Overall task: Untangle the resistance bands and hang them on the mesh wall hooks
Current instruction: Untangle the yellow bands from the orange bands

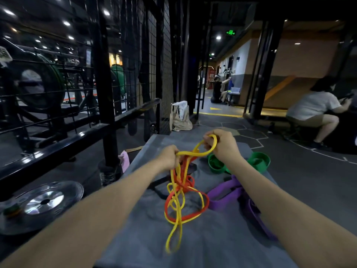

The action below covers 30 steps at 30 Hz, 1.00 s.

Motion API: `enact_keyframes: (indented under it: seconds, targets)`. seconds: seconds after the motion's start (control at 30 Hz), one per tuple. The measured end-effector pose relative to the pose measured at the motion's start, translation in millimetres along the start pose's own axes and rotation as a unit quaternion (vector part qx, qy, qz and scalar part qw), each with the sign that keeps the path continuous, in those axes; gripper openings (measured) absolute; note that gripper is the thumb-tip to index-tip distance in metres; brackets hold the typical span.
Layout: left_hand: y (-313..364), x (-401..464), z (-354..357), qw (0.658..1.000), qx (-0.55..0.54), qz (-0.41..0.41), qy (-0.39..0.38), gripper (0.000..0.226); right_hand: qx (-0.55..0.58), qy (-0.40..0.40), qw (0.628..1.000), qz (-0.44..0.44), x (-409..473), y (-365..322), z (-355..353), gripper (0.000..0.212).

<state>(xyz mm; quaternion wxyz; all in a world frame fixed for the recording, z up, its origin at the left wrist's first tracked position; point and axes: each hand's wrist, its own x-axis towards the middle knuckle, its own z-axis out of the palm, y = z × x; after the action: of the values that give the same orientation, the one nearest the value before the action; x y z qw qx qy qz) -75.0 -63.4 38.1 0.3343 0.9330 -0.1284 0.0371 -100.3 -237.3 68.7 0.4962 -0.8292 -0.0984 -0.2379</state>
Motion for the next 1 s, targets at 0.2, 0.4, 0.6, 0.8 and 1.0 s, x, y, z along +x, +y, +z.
enact_keyframes:
  seconds: [0.2,0.4,0.6,0.8,1.0]
  targets:
    - [6,-4,-57,0.980,-0.200,0.007,-0.003,0.014,-0.050,-0.056,0.997,-0.021,2,5,4,0.031]
    - [-9,-22,-67,0.985,-0.164,0.046,-0.013,0.015,-0.097,-0.115,0.987,-0.048,-3,6,13,0.053]
    - [-16,-31,-66,0.978,-0.203,0.050,0.007,0.017,-0.032,-0.215,0.976,-0.034,-18,4,41,0.023]
    - [-23,-36,-69,0.975,-0.213,0.065,0.021,0.025,0.050,-0.294,0.954,0.000,-26,7,56,0.020]
    - [-30,-37,-71,0.976,-0.211,0.031,0.033,0.013,-0.007,-0.241,0.970,-0.015,-26,-2,58,0.022]
